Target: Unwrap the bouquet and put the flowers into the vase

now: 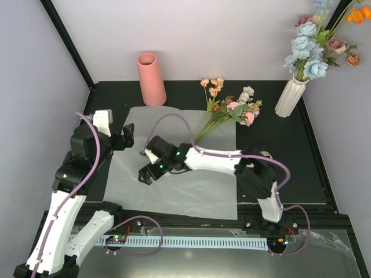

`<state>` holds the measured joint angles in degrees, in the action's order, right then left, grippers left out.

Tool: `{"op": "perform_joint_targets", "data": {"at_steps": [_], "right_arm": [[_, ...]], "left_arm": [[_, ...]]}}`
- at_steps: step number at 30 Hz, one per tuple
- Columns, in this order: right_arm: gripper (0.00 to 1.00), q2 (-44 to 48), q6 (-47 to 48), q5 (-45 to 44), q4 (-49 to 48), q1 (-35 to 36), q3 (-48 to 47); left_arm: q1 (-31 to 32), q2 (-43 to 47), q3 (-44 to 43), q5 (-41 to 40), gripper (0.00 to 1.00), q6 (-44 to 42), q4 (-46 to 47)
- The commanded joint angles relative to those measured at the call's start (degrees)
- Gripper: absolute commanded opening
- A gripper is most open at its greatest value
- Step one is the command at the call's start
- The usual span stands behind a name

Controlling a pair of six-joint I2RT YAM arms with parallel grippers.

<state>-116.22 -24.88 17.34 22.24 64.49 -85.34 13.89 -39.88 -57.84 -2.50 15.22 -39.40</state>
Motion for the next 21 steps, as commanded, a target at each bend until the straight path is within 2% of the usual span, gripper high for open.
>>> {"op": "perform_joint_targets", "data": {"at_steps": [1,5,9,13,16,21], "right_arm": [[1.00,12.37,1.95,-9.25,1.71,-3.73,1.13],[1.00,19.78,1.00,-16.18,3.02,-8.97,5.32],[1.00,27.05,-0.76,-19.87,2.01,-15.78,12.43],[1.00,33.57,-4.66,-18.15,1.30,-24.93,19.23],[1.00,37.72,-5.48,-17.29,0.43,-31.08,23.45],[1.00,41.75,-3.38,-15.99,-0.80,-37.18,27.64]], "left_arm": [[-0.27,-0.24,-0.51,2.09,0.99,-1.64,1.46],[-0.27,-2.49,-1.82,4.07,0.99,-2.63,1.01],[-0.11,-7.12,-4.31,10.77,0.97,-3.37,0.02],[1.72,-12.31,-5.39,15.91,0.96,-2.62,2.91],[4.83,-17.82,-7.03,15.66,0.95,-2.51,5.12],[10.64,-32.58,-13.75,14.53,0.90,-5.01,6.44]]}}
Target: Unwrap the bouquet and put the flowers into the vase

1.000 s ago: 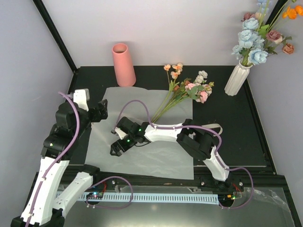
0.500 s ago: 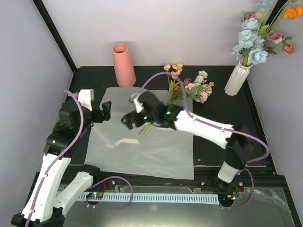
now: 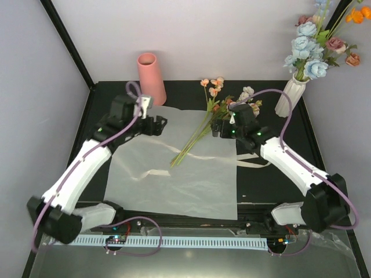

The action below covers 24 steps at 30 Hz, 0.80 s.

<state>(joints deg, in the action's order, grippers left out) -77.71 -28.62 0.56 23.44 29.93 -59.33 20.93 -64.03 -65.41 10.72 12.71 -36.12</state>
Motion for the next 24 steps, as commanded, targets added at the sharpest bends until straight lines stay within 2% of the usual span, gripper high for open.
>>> {"op": "perform_joint_targets", "data": {"at_steps": [1,5,12,16,20,24], "right_arm": [[1.00,3.53,0.44,1.75,-2.41,-3.61,2.20],[1.00,4.21,-0.74,5.36,-4.75,-6.83,4.90],[1.00,4.02,-2.13,3.37,-5.13,-8.55,7.04],[1.00,4.30,-2.23,2.91,-5.24,-9.04,7.43],[1.00,4.57,-2.39,2.31,-5.25,-9.20,7.56],[1.00,4.63,-2.75,2.00,-5.32,-9.26,7.85]], "left_arm": [[4.63,-12.80,-8.04,0.63,0.89,-3.37,3.04],[6.64,-26.34,-17.67,0.42,0.84,-6.55,1.74],[8.30,-49.64,-41.14,3.69,0.75,-12.25,-8.48],[9.03,-59.95,-54.03,4.60,0.70,-13.22,-13.79],[9.53,-66.55,-60.09,5.25,0.63,-12.88,-15.16],[9.80,-70.75,-60.85,5.68,0.56,-12.23,-13.48]]}}
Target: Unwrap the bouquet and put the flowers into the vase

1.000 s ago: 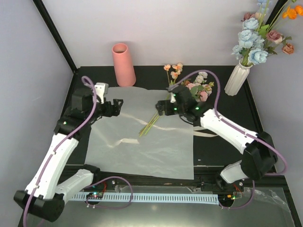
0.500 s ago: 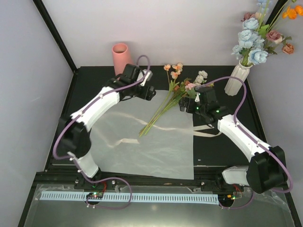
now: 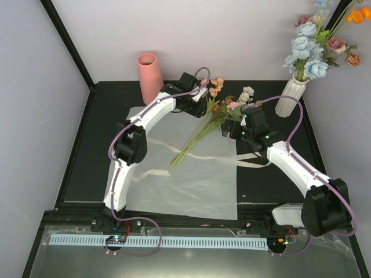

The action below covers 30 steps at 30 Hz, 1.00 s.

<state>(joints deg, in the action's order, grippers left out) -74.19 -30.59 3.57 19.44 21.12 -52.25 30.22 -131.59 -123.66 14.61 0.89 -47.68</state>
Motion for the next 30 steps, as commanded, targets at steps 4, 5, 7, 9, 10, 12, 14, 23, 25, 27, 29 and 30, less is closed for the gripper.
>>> {"op": "perform_joint_targets", "data": {"at_steps": [4,5,7,9,10,12,14,23,25,27,29,30], "right_arm": [[1.00,0.73,-1.24,-1.52,-1.30,-0.50,0.88],[1.00,0.72,-1.23,-1.62,-1.19,-0.47,0.84],[1.00,0.56,-1.23,-1.49,-1.13,-0.49,0.81],[1.00,0.46,-1.23,-1.36,-1.25,-0.49,0.83],[1.00,0.32,-1.23,-1.34,-1.25,-0.50,0.81],[1.00,0.26,-1.23,-1.41,-1.13,-0.48,0.68],[1.00,0.26,-1.14,-1.46,-1.07,-0.45,0.74],[1.00,0.08,-1.05,-1.55,-1.07,-0.46,0.66],[1.00,0.01,-1.05,-1.63,-1.02,-0.46,0.74],[1.00,-0.04,-1.05,-1.72,-1.04,-0.47,0.74],[1.00,0.00,-1.10,-1.88,-1.07,-0.47,0.75],[1.00,-0.03,-1.06,-1.94,-1.06,-0.43,0.75]], "left_arm": [[0.94,-5.82,-2.73,2.68,0.53,-0.27,-0.48],[1.01,-6.34,-2.73,2.56,0.52,-0.15,-0.21],[1.11,-7.26,-2.73,2.57,0.50,0.33,0.44],[1.07,-8.38,-2.73,3.41,0.48,0.75,1.12],[1.04,-8.90,-2.87,3.97,0.47,0.98,1.38],[1.13,-9.77,-2.92,4.34,0.45,1.57,1.79],[1.11,-10.39,-2.94,4.31,0.42,2.03,2.33],[1.22,-12.22,-3.06,4.64,0.29,3.26,3.71],[1.20,-12.66,-3.19,5.12,0.24,3.45,3.88],[1.25,-13.02,-3.44,5.41,0.13,3.63,3.82],[1.17,-13.01,-3.59,5.35,0.03,4.04,3.86],[1.23,-12.85,-3.51,5.34,0.02,4.26,3.90]]}}
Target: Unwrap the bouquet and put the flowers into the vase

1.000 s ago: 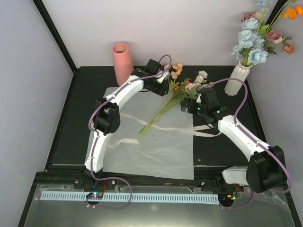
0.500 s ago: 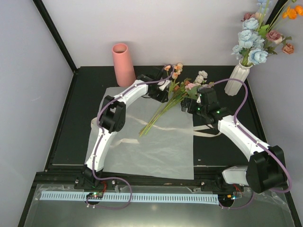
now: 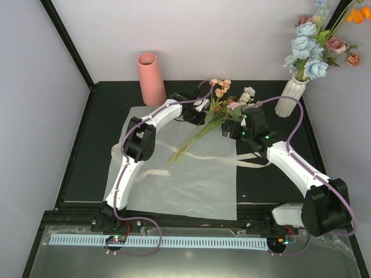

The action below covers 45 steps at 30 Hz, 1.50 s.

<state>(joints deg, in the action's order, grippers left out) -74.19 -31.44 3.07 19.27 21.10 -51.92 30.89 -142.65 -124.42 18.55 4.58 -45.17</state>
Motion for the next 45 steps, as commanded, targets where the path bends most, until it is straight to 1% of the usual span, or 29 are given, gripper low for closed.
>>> {"op": "perform_joint_targets", "data": {"at_steps": [1,7,14,18,27,30,33,39,42,45], "right_arm": [[1.00,0.01,-0.22,-1.48,-0.90,-0.48,0.42],[1.00,-0.25,-0.21,-1.49,-0.89,-0.47,0.49],[1.00,-0.35,0.05,-1.49,-1.12,-0.51,0.42],[1.00,0.12,0.83,-0.15,-1.88,-0.52,0.70],[1.00,2.98,2.61,9.37,-10.29,-0.43,5.06],[1.00,2.38,2.73,10.64,-11.02,-0.40,5.34],[1.00,1.81,2.85,11.05,-11.54,-0.45,5.41],[1.00,1.16,3.04,11.86,-12.49,-0.45,5.78],[1.00,1.02,3.04,11.96,-12.67,-0.41,5.91],[1.00,0.98,3.05,12.11,-12.81,-0.47,6.04]], "left_arm": [[0.55,-1.58,-2.74,1.43,0.02,0.74,1.47],[0.53,1.28,-2.65,0.67,0.02,1.75,1.28],[0.53,9.04,-1.60,-0.49,0.02,2.65,1.01],[0.43,15.61,2.85,-0.89,0.02,3.72,4.65],[-0.56,30.69,12.99,-1.85,0.02,4.98,13.80],[-1.07,36.50,18.04,-2.95,0.02,4.65,19.87],[-1.57,42.13,22.47,-6.06,0.02,3.46,27.08],[-3.22,50.35,27.11,-11.49,0.02,-0.91,39.33],[-4.55,53.54,31.62,-12.90,0.01,-3.13,49.08],[-6.86,55.74,37.63,-15.36,0.02,-4.06,63.28]]}}
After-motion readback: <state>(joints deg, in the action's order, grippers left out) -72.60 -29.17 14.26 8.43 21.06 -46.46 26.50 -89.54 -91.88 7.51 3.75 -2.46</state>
